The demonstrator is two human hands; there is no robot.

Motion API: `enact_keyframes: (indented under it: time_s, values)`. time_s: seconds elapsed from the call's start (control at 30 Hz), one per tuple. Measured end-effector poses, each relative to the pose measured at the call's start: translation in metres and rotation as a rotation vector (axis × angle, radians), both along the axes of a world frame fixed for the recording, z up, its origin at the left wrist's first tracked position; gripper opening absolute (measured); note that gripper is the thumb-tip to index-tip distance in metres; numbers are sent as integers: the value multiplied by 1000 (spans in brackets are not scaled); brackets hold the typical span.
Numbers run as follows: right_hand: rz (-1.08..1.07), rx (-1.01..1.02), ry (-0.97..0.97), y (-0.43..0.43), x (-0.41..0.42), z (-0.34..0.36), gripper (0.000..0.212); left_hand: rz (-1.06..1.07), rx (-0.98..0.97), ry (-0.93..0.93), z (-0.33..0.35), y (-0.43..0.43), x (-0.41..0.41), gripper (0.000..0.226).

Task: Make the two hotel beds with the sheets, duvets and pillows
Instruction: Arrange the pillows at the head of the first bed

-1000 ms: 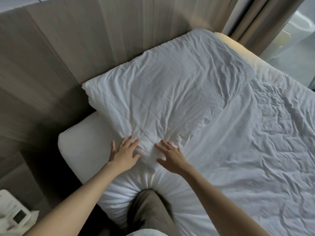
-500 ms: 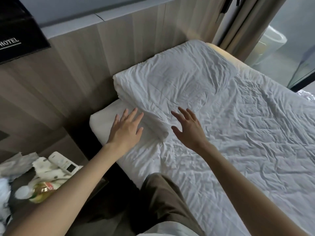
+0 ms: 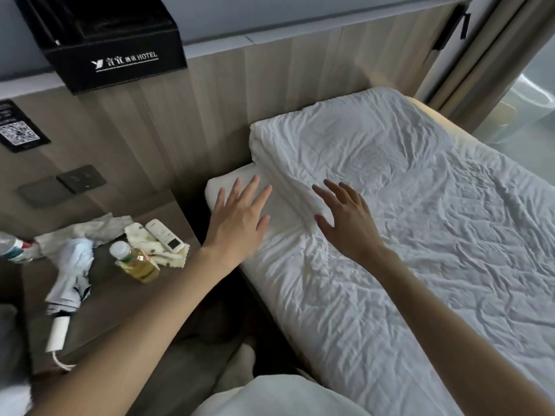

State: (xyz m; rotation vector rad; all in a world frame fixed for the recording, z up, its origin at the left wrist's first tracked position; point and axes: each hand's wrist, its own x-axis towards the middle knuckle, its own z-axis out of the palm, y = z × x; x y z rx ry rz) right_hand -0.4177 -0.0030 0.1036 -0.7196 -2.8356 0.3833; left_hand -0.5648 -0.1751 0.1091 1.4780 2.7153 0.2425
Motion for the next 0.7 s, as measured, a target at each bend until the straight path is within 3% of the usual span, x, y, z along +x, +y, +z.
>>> enact_keyframes:
  time_s: [0.4, 0.7]
  values:
    - [402, 3, -1, -99, 100, 8, 55, 327, 22, 56, -5, -128, 173, 58]
    - [912, 0, -9, -268, 117, 20, 54, 860, -45, 48, 0, -321, 300, 59]
